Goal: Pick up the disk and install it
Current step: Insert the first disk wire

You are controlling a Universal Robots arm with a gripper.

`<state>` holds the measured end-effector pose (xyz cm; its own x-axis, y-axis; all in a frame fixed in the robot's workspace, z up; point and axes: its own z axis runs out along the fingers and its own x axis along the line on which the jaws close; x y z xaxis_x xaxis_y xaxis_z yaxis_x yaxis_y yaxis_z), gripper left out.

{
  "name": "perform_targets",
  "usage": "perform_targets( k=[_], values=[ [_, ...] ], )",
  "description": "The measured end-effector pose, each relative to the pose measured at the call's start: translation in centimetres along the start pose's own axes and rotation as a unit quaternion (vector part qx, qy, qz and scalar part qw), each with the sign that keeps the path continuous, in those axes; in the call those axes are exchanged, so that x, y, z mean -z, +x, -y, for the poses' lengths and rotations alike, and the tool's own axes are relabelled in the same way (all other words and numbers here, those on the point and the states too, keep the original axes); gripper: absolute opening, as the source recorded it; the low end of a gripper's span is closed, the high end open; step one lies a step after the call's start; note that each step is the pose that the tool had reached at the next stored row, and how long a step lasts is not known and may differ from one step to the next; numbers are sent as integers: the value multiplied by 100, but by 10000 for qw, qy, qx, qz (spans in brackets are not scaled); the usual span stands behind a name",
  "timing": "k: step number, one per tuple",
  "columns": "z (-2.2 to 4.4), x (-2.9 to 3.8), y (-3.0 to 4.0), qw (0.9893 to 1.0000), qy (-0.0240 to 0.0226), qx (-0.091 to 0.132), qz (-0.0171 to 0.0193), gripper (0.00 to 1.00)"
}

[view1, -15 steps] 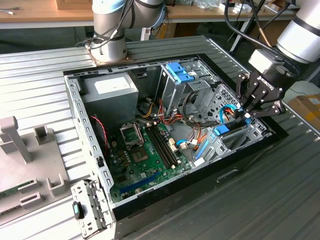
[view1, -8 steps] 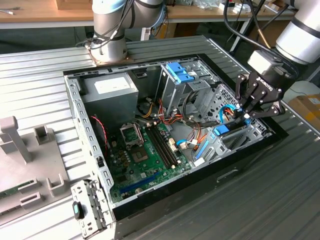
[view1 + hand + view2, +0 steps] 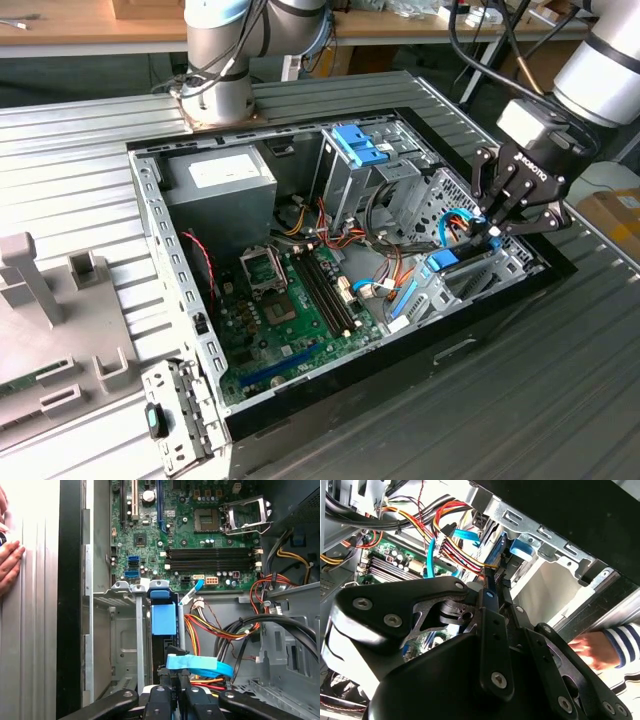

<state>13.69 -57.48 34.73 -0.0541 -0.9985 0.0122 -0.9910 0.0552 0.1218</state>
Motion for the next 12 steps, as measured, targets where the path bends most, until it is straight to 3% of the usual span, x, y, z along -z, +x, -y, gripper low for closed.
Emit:
perform_targets(
  k=[12],
  values=[
    [0,0,-1,9999,1,138,-11,17]
  ],
)
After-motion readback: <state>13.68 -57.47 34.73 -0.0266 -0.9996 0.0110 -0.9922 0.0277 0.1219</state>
